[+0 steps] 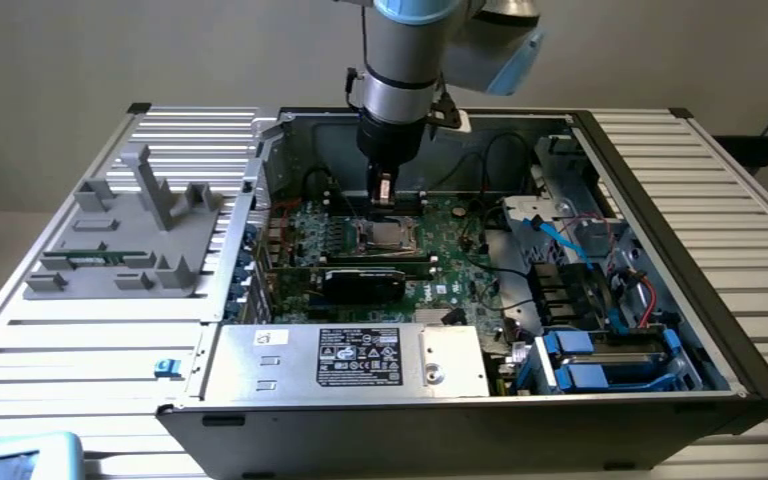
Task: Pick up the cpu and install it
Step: 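Close the cpu cover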
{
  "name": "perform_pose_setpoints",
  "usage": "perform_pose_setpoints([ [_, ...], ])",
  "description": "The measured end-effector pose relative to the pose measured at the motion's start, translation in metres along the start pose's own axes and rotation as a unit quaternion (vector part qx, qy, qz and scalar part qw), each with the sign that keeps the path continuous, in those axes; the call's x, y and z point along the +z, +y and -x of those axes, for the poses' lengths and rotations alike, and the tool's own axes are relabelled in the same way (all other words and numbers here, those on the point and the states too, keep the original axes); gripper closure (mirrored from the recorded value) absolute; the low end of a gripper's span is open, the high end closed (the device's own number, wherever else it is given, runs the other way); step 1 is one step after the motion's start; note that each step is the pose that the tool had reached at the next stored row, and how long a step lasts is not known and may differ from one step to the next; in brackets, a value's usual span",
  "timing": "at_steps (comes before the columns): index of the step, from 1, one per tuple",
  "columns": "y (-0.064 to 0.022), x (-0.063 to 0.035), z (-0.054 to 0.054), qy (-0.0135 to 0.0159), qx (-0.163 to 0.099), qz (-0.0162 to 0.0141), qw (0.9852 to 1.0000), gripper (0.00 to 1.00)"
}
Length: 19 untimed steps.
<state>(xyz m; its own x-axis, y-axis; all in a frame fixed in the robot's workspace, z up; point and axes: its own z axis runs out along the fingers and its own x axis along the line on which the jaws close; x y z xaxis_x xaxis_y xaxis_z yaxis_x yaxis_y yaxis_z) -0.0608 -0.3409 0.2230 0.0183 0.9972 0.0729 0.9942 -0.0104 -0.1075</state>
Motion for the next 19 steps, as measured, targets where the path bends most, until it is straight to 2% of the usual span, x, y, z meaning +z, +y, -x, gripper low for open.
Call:
perform_pose_setpoints([
  [4, -0.0077, 0.0045, 0.0, 0.0002, -0.001, 0.0117, 0.9999, 0.89],
  [10, -0.017, 0.0101, 0.001, 0.0001, -0.002, 0.031, 0.9995, 0.89],
  [12, -0.02, 0.0116, 0.001, 0.0001, -0.003, 0.0362, 0.9993, 0.89],
  [16, -0.0247, 0.0141, 0.001, 0.0003, -0.003, 0.0439, 0.999, 0.89],
  [19, -0.025, 0.0142, 0.002, 0.0002, -0.003, 0.0444, 0.999, 0.89],
])
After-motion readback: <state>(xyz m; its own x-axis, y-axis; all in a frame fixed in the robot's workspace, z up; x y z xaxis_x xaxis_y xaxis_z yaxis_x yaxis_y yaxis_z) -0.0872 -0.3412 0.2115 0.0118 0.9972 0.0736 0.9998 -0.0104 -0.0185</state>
